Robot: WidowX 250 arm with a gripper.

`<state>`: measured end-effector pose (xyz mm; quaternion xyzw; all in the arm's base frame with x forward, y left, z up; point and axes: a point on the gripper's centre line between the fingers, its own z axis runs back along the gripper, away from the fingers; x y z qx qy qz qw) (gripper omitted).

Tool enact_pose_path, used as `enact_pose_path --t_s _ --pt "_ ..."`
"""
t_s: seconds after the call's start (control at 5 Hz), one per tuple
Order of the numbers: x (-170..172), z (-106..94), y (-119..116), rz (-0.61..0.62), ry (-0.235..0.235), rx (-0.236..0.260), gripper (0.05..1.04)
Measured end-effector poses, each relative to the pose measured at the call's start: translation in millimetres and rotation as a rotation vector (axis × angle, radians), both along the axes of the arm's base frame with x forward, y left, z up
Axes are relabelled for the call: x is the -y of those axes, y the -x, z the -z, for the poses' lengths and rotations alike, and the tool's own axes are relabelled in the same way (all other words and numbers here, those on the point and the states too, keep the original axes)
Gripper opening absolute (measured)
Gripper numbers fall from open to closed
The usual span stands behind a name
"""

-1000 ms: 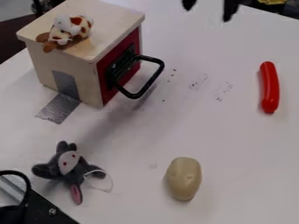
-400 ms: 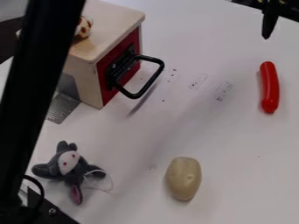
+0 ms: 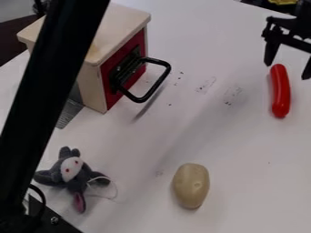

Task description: Pick red object and place it infront of the drawer

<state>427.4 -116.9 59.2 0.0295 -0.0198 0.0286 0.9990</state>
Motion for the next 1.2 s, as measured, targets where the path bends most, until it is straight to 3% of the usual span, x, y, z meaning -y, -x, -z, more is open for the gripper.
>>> enact_pose_path --t_s 0.4,0.6,0.8,1.0,1.2 --pt "0.6 44.8 3.4 -0.052 -0.008 -0.045 0.999" --pt "2.2 55.1 2.6 -0.073 0.0 -0.046 0.957" --pt "5.6 55.6 -0.8 -0.067 0.022 -0.026 0.677" --pt "6.8 56.7 -2.0 -0.034 0.026 -0.016 0.501" --pt "7.3 55.3 -3.7 -0.003 0.029 -0.005 0.5"
